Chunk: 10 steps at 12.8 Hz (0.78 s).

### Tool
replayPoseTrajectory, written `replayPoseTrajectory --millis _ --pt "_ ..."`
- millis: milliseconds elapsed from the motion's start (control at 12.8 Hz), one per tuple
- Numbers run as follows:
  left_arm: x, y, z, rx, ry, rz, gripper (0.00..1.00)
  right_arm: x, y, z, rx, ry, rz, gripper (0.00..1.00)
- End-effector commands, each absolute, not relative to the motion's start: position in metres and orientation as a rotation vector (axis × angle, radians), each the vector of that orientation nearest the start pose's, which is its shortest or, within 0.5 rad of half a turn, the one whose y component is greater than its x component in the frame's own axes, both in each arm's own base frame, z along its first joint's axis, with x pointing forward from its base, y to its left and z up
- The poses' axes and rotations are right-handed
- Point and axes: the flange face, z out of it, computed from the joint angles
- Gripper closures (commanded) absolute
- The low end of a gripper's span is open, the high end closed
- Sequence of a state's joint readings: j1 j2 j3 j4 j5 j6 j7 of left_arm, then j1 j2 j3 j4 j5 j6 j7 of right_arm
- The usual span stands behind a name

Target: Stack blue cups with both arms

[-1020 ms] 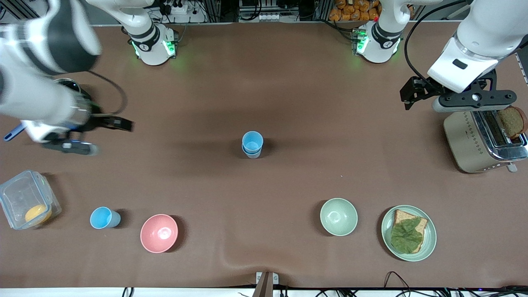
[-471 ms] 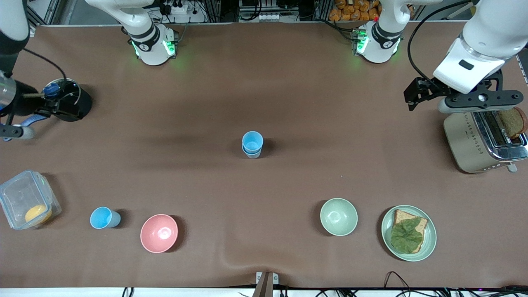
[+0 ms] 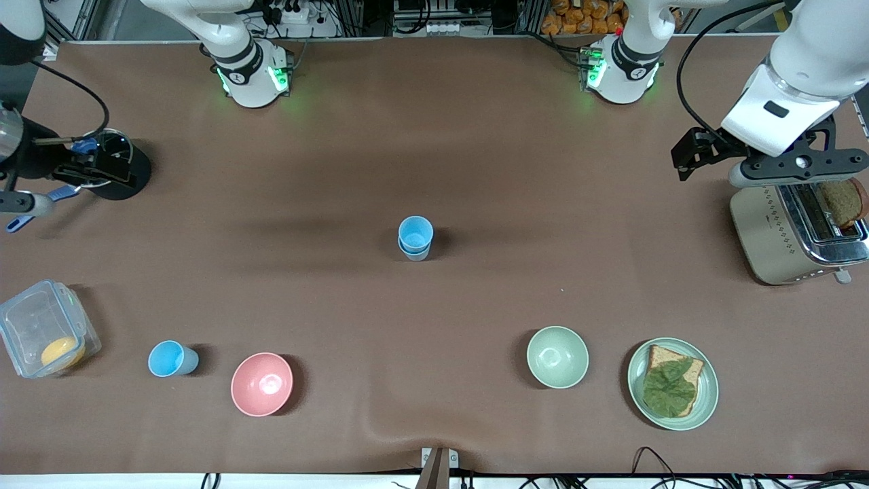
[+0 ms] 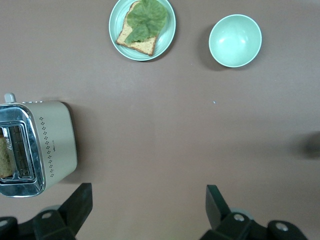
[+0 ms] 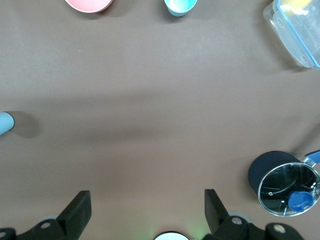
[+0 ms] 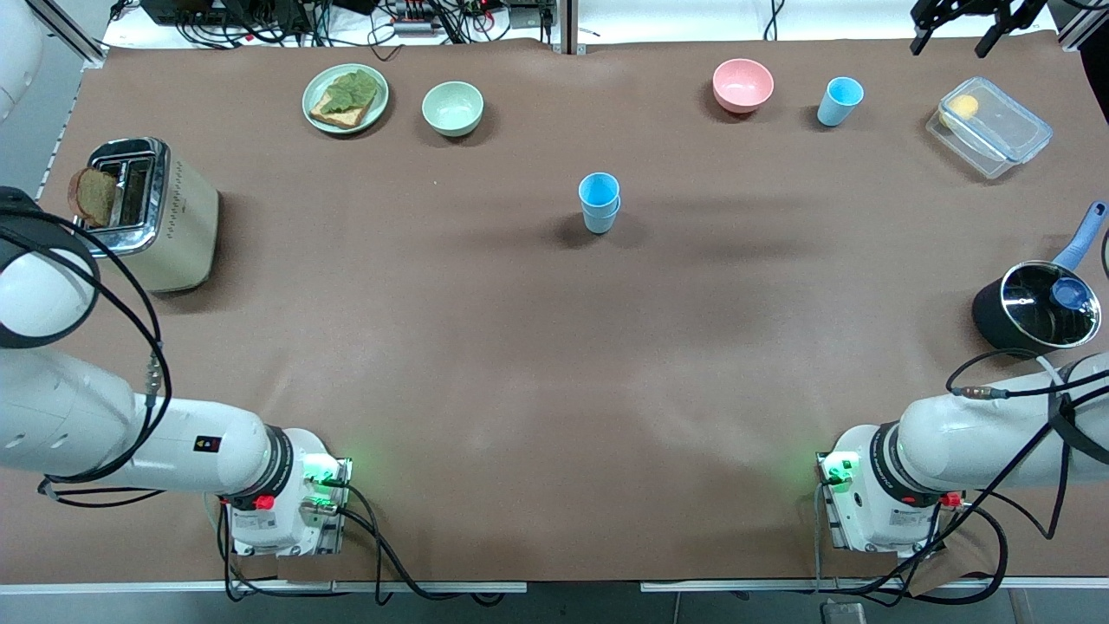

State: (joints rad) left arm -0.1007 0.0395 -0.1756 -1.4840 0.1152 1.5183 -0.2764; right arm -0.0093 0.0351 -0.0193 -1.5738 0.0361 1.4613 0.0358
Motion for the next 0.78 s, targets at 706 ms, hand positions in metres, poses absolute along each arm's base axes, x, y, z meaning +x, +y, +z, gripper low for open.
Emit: replayPoseTrajectory --millis 706 --pt "0.52 -0.086 0.662 -3.123 -0.114 -0.016 0.0 0.546 -0.02 0.605 -3.099 0.123 0.277 0.0"
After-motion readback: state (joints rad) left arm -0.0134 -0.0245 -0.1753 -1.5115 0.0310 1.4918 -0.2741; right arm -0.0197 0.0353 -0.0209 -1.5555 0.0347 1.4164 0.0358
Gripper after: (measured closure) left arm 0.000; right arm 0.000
